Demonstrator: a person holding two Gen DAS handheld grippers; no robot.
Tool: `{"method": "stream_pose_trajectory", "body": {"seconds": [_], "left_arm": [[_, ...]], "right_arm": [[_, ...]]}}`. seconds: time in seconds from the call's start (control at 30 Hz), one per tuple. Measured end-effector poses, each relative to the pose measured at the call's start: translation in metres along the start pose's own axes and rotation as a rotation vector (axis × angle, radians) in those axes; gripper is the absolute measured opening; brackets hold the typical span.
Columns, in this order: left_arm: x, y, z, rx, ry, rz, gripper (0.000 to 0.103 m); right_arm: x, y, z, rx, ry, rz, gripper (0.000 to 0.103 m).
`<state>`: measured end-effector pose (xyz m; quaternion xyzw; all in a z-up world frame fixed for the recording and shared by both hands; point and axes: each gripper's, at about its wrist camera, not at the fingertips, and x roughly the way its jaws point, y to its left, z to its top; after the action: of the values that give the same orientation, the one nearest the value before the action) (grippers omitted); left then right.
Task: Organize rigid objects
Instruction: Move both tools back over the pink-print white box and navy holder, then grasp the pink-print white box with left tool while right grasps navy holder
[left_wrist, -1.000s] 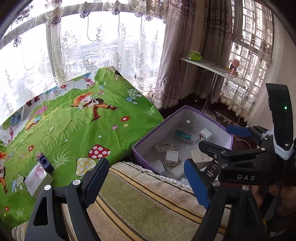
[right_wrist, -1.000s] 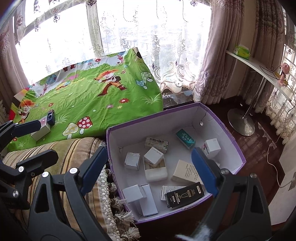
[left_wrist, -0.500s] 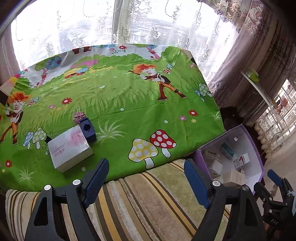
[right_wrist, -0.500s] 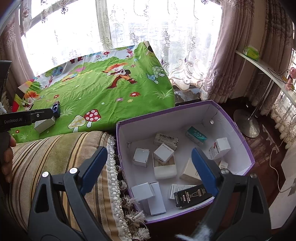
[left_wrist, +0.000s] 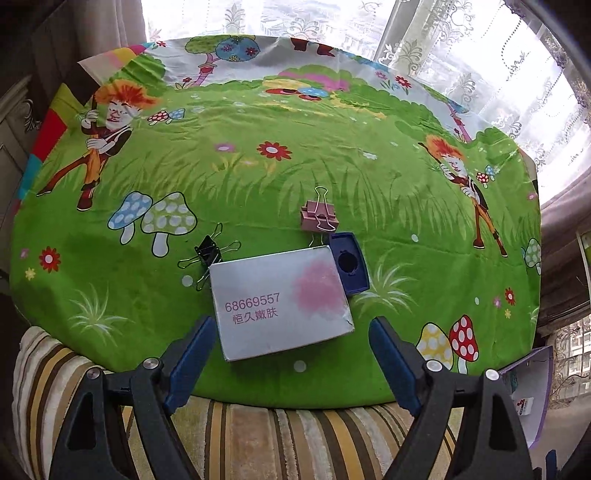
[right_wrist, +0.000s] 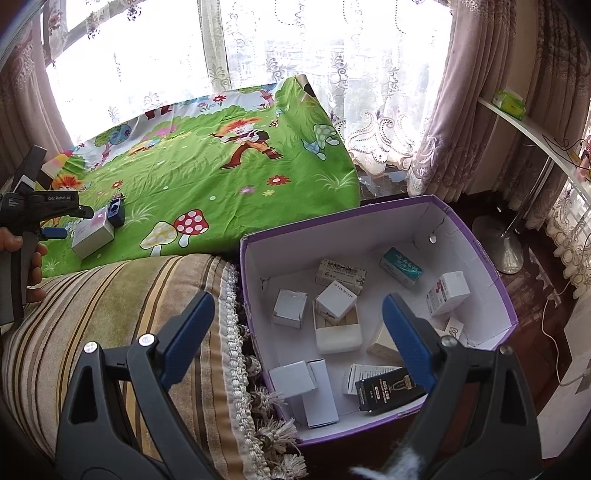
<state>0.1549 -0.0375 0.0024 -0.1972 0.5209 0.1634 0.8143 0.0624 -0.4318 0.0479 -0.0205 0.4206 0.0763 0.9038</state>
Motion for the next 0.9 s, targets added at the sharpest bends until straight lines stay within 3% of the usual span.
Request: {"method": "stream_pose_trajectory", "body": {"seconds": [0.2,0.3,0.57,0.9], "left_arm": [[0.015,0.001,0.005,-0.036,0.041,0.005,0.087],[0.020,-0.004,0.009,-0.042,0.045,0.011,0.093],[0.032,-0.003,0.012,-0.045,0.074,0.092,0.095],[0.048,0.010,0.011,-0.071,0.104,0.029,0.095]], "right_arm": [[-0.001,0.005,0.003,-0.018,-0.004,-0.002,0.094],[-0.003,0.011,0.007,-0.033,-0.013,0.004,0.094],[-0.004,0.040,0.027,-0.105,-0.038,0.032,0.094],[0.016,0.113,0.066,-0.270,-0.041,0.079,0.094]]}}
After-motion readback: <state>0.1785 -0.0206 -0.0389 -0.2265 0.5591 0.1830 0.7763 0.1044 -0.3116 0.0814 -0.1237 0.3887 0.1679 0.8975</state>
